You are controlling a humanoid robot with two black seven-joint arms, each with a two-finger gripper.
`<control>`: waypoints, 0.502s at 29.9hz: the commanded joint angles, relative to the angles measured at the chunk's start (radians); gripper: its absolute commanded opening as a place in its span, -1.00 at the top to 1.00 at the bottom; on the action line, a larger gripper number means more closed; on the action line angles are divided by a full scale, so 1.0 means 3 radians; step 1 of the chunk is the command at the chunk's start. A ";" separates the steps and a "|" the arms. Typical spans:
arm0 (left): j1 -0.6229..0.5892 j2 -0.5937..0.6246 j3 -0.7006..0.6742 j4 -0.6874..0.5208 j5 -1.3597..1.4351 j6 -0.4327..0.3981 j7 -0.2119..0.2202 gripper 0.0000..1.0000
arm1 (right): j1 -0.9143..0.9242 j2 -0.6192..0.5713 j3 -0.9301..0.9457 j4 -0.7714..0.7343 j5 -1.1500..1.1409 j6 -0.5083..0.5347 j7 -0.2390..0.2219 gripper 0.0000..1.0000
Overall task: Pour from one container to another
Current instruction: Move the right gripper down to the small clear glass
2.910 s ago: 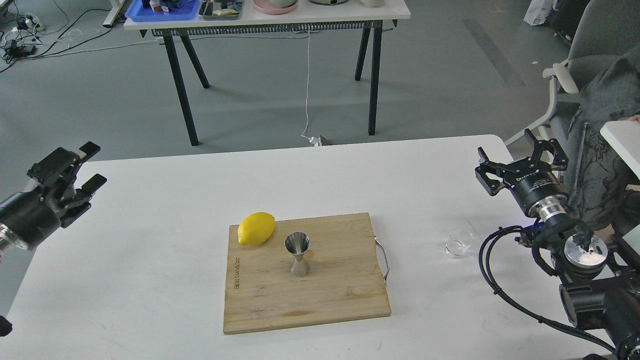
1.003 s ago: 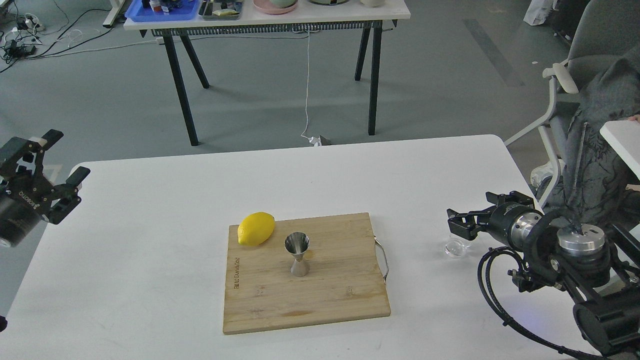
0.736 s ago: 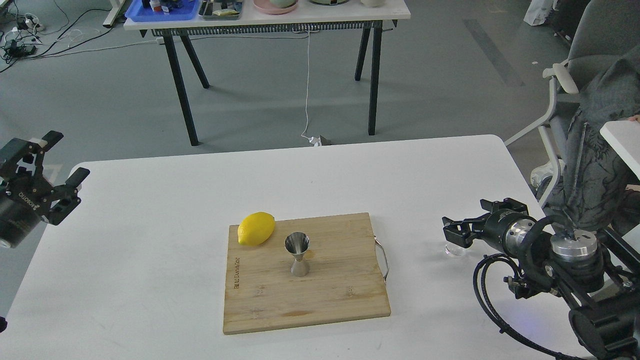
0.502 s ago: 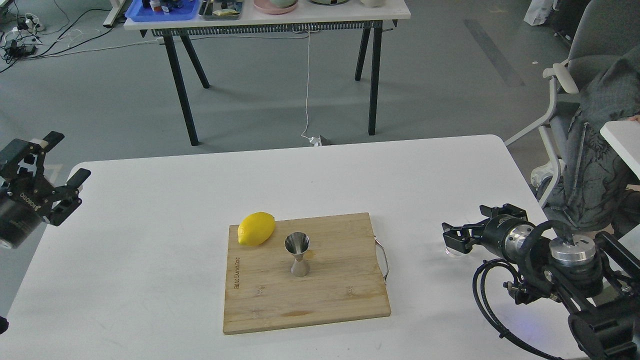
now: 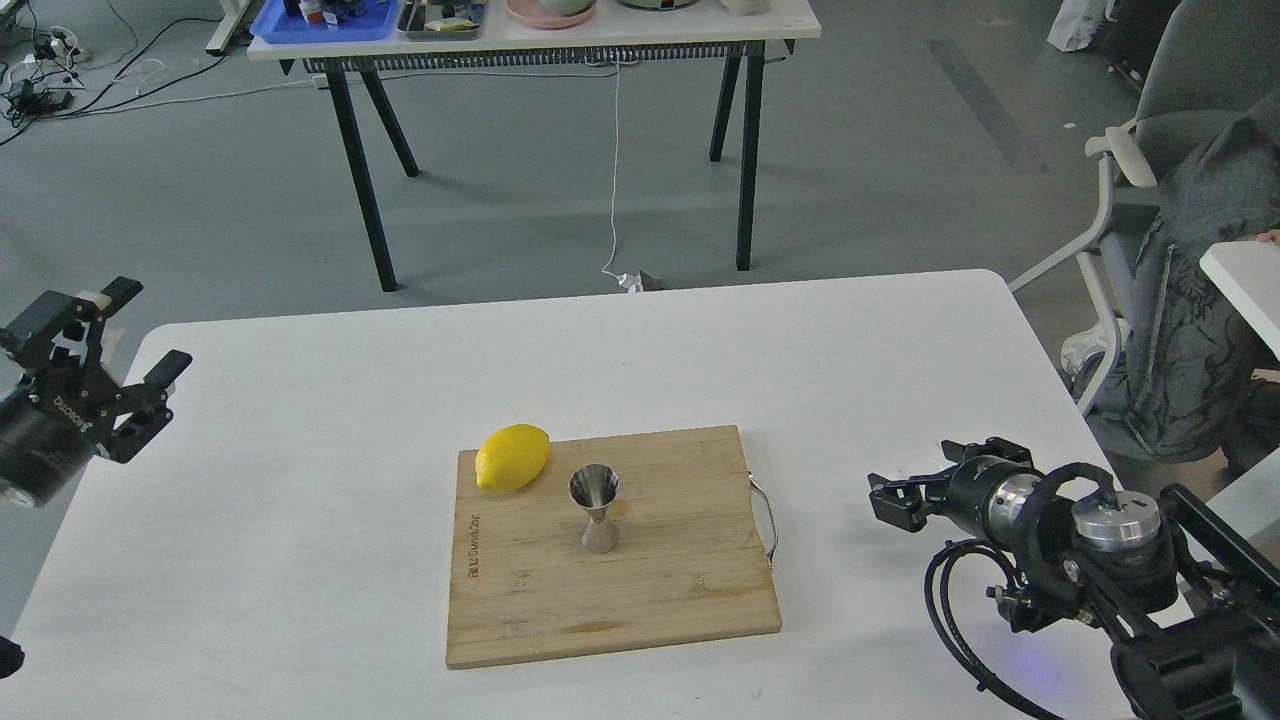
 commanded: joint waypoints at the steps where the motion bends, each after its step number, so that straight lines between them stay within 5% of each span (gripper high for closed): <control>1: 0.0004 -0.0005 0.0000 0.0020 0.0000 0.0000 0.0000 -0.89 | 0.0000 0.0002 -0.0006 -0.0017 -0.0005 0.0000 0.0000 -0.99; 15: 0.0004 -0.0005 0.0005 0.0035 0.0000 0.0000 0.0000 -0.90 | 0.0005 0.0048 -0.0077 -0.0206 -0.0061 0.0000 0.0000 -0.99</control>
